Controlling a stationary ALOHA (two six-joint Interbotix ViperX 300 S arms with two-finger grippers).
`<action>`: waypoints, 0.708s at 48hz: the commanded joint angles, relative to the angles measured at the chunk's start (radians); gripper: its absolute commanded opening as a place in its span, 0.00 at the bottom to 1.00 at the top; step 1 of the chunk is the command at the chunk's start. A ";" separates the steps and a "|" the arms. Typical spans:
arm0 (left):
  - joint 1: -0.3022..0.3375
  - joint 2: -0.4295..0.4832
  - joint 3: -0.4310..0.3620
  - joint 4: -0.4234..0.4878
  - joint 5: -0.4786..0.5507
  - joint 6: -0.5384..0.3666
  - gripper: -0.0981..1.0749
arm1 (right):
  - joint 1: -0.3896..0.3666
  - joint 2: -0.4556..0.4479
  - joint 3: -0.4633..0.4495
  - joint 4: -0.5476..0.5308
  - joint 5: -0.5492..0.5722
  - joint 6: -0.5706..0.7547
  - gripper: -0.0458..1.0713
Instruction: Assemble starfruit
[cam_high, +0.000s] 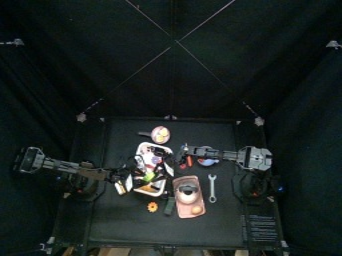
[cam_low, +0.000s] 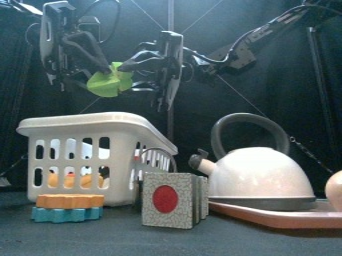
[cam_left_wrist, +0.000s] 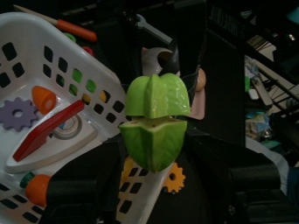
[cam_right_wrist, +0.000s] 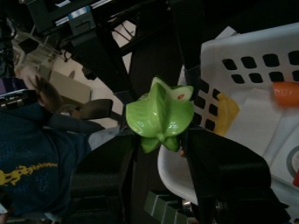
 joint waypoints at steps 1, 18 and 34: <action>-0.002 -0.002 -0.012 0.002 -0.008 0.000 0.66 | -0.005 -0.018 -0.029 0.002 -0.003 -0.002 0.61; -0.003 -0.002 -0.005 0.002 -0.008 0.000 0.66 | -0.009 -0.008 -0.037 0.002 -0.002 -0.003 0.61; -0.002 -0.003 -0.006 0.000 -0.008 0.000 0.66 | -0.002 0.017 -0.057 -0.002 -0.003 -0.003 0.61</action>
